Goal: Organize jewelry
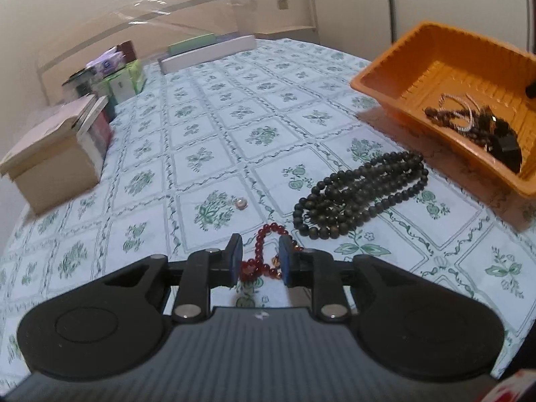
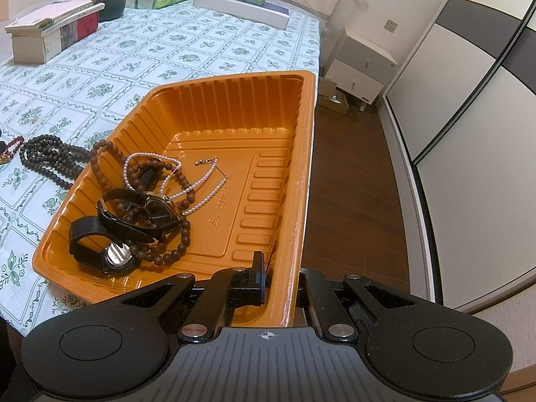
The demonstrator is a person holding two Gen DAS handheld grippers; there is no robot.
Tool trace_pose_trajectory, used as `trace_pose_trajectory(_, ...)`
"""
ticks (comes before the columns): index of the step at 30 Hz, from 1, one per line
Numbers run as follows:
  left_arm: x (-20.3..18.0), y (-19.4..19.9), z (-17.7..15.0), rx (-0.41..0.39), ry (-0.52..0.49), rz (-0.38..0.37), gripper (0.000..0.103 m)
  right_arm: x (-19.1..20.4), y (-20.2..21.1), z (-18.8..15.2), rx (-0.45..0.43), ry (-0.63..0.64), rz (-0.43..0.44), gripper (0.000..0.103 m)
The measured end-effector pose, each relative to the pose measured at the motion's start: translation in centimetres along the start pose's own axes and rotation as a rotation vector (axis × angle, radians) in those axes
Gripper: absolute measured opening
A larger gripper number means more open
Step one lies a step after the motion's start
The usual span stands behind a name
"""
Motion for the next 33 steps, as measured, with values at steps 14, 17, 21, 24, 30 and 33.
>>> trace_pose_trajectory(14, -0.4, -0.5, 0.2, 0.02, -0.062, -0.026, 0.0, 0.0, 0.1, 0.0, 0.0, -0.001, 0.0, 0.003)
trace_pose_trajectory(17, 0.4, -0.1, 0.8, 0.003, -0.031, -0.022, 0.0, 0.0, 0.1, 0.0, -0.001, -0.001, 0.0, 0.003)
trace_pose_trajectory(21, 1.5, 0.5, 1.8, -0.027, 0.016, -0.023, 0.0, 0.0, 0.1, 0.0, -0.001, -0.001, 0.0, 0.003)
trace_pose_trajectory(24, 2.1, 1.0, 2.5, -0.052, 0.026, -0.014, 0.0, 0.0, 0.1, 0.0, -0.001, -0.001, 0.001, 0.003)
trace_pose_trajectory(30, 2.4, 1.6, 3.5, -0.08, 0.045, -0.018, 0.0, 0.0, 0.1, 0.0, -0.001, -0.001, 0.001, 0.003)
trace_pose_trajectory(33, 1.2, 1.6, 4.3, -0.083, 0.041, -0.041, 0.0, 0.0, 0.1, -0.1, -0.001, -0.002, 0.001, 0.003)
Point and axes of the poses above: each gripper's, at about its wrist camera, not at the fingertips, and y roughly against the way its jaws point, x to its left, z to its top, the point moved 2 cm from there along -y, roughly the way its jaws point, and after that the axes turned 9 degrees about -x, right-handed, at the moved point
